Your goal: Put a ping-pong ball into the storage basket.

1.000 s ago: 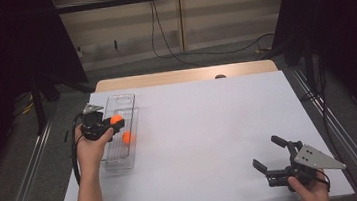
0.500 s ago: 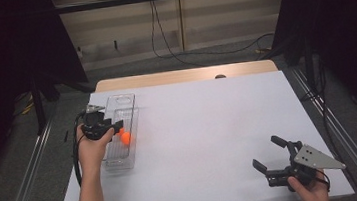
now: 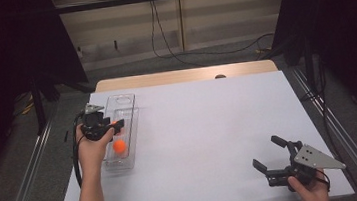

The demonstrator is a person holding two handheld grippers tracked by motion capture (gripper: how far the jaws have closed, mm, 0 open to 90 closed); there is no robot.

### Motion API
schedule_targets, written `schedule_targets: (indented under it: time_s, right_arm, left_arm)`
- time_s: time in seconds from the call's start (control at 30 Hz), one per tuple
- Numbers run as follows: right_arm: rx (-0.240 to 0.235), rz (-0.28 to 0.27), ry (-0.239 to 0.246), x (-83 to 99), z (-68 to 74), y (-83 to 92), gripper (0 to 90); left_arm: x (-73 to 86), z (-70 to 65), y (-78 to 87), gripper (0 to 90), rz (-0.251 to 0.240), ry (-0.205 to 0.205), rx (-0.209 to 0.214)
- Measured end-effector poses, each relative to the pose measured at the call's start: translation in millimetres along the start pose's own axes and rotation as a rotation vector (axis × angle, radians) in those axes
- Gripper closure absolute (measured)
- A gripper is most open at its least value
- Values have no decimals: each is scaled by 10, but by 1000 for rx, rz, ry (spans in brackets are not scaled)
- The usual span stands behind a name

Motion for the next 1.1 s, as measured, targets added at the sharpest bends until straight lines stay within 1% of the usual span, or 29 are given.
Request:
schedule_targets:
  time_s: [0.03,0.13,0.17,0.23,0.27,0.3,0.37,0.53,0.63,0.77,0.8,0.83,0.9,1.03,1.07,1.1]
  right_arm:
    - [-1,0,0,1,-1,2,22]
    - [2,-1,-3,-1,-3,5,22]
    - [0,-1,-2,-1,-3,5,23]
    - [1,-1,-4,-4,-3,-2,23]
    - [-1,0,-2,-5,-1,-6,22]
    - [-2,-2,1,-8,2,-13,23]
    - [-6,-2,2,-10,12,-22,22]
    - [-12,0,4,-10,18,-40,23]
    - [-14,2,3,-3,20,-36,23]
    - [-8,-2,4,-9,15,-11,23]
    - [-7,-2,2,-8,12,-6,22]
    - [-4,-2,1,-6,5,-2,22]
    - [-2,-2,-4,-4,-1,2,22]
    - [-2,0,-2,-1,1,5,22]
    - [-2,0,-1,-1,1,8,22]
    - [-1,-1,0,-3,-1,11,22]
  left_arm:
    - [0,-1,3,418,-4,1,1]
    - [2,4,10,363,-17,10,-4]
    - [9,4,17,351,-14,11,-6]
    - [13,-4,28,307,-33,18,2]
    - [18,-6,29,306,-37,16,4]
    - [24,-2,33,293,-36,5,2]
    - [27,-10,42,260,-49,17,3]
    - [23,-41,78,198,-71,7,17]
    - [30,-69,91,174,-74,-6,28]
    - [34,-76,99,151,-84,10,21]
    - [33,-79,105,151,-86,7,19]
    - [33,-87,112,149,-88,5,22]
    - [33,-116,121,140,-90,14,36]
    - [16,-170,157,124,-111,2,62]
    - [11,-189,166,124,-118,9,65]
    - [11,-205,175,121,-120,6,69]
Point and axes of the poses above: each handheld gripper's, and its own axes: y roughly backward along the jaws, x roughly out of its underside, z roughly to its left, the point moved 9 cm from there along -y, roughly forward along the jaws, and after that the axes turned 11 degrees about y, right-handed, at the moved point
